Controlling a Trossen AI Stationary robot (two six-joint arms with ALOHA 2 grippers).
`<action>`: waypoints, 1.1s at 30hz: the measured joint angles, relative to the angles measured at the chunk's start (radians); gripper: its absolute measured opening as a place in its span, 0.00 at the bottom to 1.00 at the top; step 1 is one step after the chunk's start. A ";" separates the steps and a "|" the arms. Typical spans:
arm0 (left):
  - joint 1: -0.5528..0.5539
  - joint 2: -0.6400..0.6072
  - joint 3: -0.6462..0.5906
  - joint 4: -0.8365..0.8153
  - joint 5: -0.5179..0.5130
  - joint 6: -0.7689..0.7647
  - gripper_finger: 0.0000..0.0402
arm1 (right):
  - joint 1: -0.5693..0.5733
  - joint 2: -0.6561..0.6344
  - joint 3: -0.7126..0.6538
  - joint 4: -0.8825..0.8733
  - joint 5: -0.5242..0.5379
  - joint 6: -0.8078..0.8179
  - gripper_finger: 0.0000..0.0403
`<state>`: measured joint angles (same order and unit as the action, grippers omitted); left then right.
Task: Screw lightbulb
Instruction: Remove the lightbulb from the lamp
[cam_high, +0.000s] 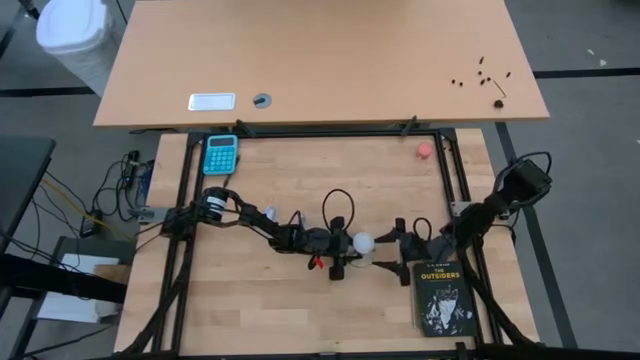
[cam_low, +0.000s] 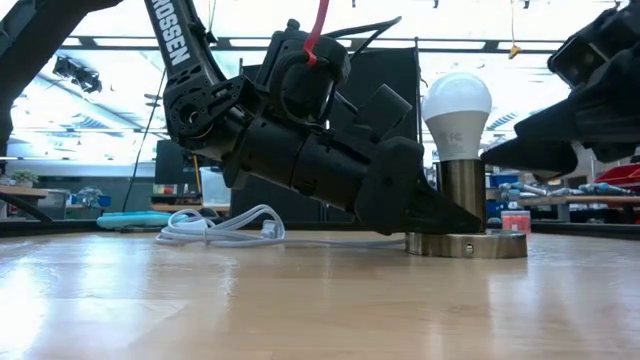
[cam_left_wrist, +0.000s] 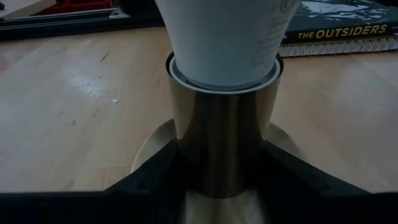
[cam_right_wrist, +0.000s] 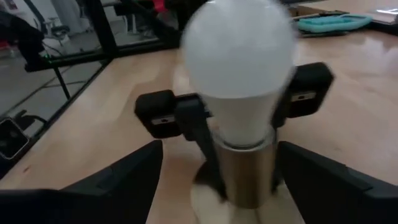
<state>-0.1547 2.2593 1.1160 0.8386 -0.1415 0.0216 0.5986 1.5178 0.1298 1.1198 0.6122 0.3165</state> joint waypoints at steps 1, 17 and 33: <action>0.000 0.000 0.000 0.000 0.000 0.000 0.48 | 0.012 0.001 0.018 -0.028 0.010 0.003 0.81; 0.000 0.000 0.000 0.003 -0.004 -0.007 0.48 | 0.205 0.001 0.294 -0.662 0.429 0.301 0.76; 0.004 0.000 0.000 0.006 -0.037 -0.002 0.48 | 0.219 0.002 0.377 -1.016 0.523 0.605 0.76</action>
<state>-0.1505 2.2593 1.1162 0.8448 -0.1787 0.0200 0.8181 1.5196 0.5068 0.1040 1.1351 0.9215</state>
